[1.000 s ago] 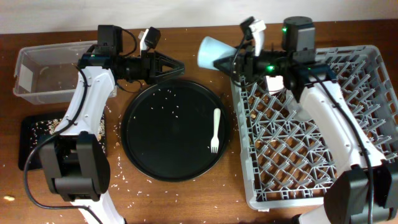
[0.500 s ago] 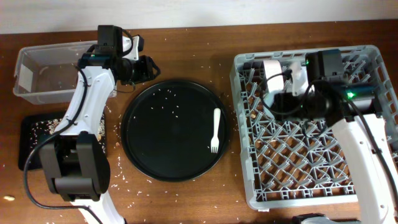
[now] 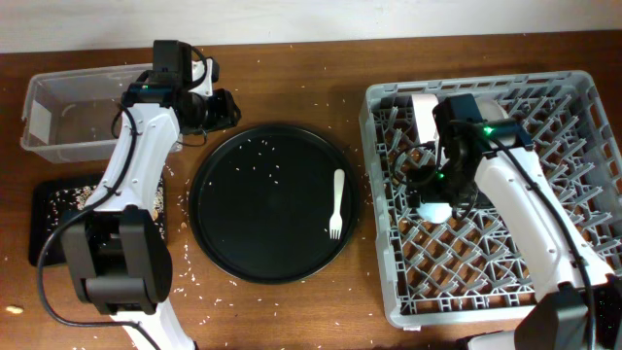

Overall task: Sort waste into correct bins and load items into the dishwasher rack
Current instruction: 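Place the blue cup upside down in the rack with the right gripper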

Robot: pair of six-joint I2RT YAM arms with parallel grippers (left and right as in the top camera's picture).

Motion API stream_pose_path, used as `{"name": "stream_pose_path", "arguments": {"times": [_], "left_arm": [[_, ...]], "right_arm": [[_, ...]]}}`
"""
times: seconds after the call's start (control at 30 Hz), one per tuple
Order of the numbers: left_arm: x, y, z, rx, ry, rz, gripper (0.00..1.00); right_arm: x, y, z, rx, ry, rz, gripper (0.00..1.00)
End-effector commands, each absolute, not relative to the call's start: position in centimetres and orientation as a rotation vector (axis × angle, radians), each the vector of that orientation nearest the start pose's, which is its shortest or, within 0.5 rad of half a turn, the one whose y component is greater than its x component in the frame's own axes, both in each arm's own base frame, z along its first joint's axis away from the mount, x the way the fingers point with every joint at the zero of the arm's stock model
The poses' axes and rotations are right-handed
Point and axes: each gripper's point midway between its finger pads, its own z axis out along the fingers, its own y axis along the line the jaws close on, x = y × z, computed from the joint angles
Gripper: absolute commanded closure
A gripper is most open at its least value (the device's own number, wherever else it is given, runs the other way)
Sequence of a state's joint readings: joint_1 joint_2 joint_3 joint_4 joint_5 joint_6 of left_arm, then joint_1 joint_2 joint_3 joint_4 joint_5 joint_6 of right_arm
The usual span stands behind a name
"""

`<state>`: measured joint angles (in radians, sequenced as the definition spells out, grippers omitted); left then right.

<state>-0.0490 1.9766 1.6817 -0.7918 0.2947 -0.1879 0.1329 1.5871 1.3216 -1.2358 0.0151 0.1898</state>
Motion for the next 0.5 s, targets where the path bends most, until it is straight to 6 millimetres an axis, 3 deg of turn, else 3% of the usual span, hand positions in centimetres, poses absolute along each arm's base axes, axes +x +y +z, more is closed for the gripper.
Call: {"name": "stream_pose_path", "arguments": {"times": [0.0,0.03,0.07,0.1,0.17,0.23,0.33,0.47], "left_arm": [[48.7,-7.0,14.5,-0.087,2.626,-0.456,0.53],[48.7,-7.0,14.4,-0.088,2.63,-0.456,0.53],[48.7,-7.0,14.1,-0.089,2.635,-0.456,0.53],[48.7,-7.0,14.0,-0.09,2.637,-0.456,0.52],[48.7,-6.9,13.9,-0.092,2.639,-0.45,0.52],[48.8,-6.2,13.7,-0.107,2.642,-0.394,0.52],[48.6,-6.0,13.6,-0.114,2.653,-0.382,0.44],[48.4,-6.0,13.4,-0.116,2.664,-0.38,0.42]], "right_arm": [[30.0,3.9,13.2,0.097,3.036,0.008,0.02],[30.6,4.0,14.3,0.096,3.006,0.017,0.01],[32.0,4.4,17.2,0.089,2.928,0.049,0.0],[32.6,4.9,18.6,0.077,2.887,0.068,0.0],[34.5,8.1,23.7,-0.036,2.739,0.145,0.03],[34.9,11.9,24.5,-0.125,2.681,0.201,0.06],[34.6,17.8,20.6,-0.173,2.733,0.213,0.19],[34.4,22.3,11.7,-0.244,2.874,-0.006,0.21]]}}
